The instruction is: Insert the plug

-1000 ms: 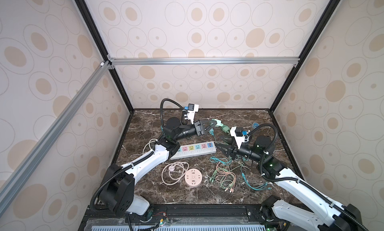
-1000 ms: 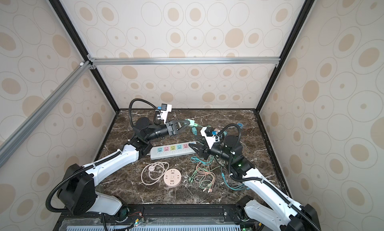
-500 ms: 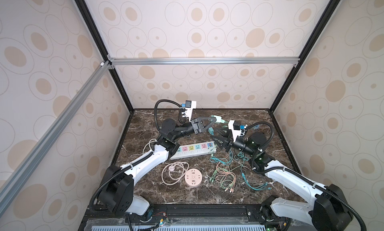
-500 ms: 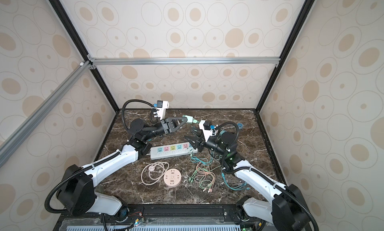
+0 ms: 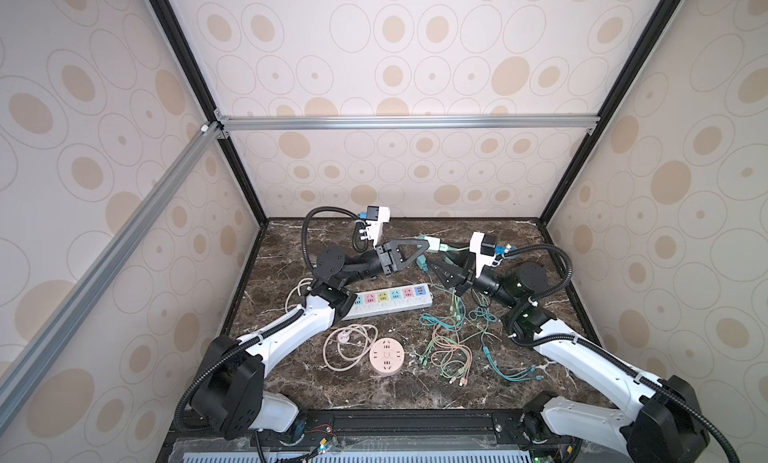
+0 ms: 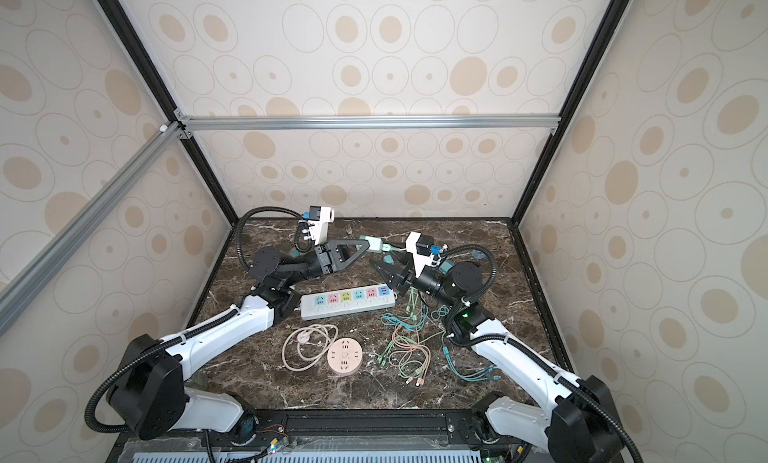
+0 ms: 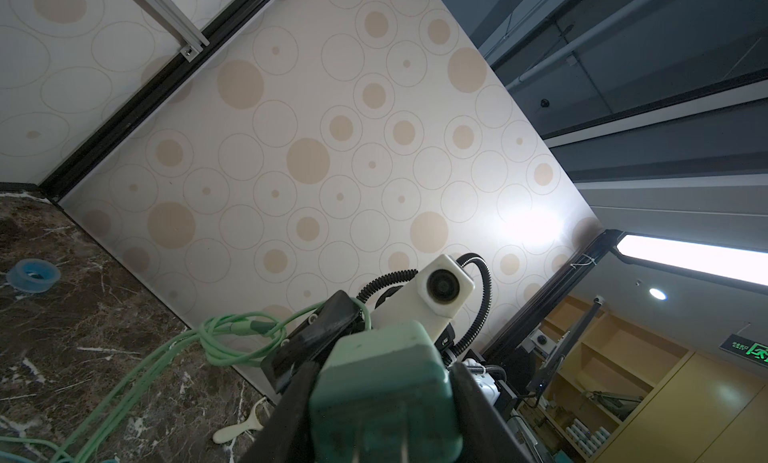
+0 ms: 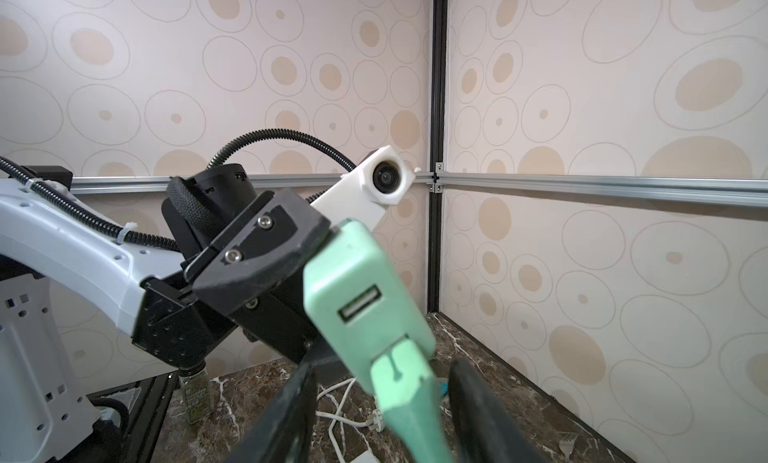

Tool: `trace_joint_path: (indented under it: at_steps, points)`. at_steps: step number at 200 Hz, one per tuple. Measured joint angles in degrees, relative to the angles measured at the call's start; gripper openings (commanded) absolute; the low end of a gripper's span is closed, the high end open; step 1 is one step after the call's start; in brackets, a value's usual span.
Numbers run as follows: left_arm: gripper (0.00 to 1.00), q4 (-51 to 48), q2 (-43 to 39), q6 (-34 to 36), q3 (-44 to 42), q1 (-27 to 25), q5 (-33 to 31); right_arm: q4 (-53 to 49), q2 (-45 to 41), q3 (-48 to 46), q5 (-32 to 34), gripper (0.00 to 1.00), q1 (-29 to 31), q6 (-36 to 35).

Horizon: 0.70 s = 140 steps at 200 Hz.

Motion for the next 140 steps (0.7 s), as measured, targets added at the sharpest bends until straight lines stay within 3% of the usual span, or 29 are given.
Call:
trace_joint_path:
  at_steps: [140]
  points:
    - [0.13,6.3,0.7,-5.7,-0.8,0.0,1.2,2.6,1.0,3.6,-2.6,0.49,0.0,-0.5]
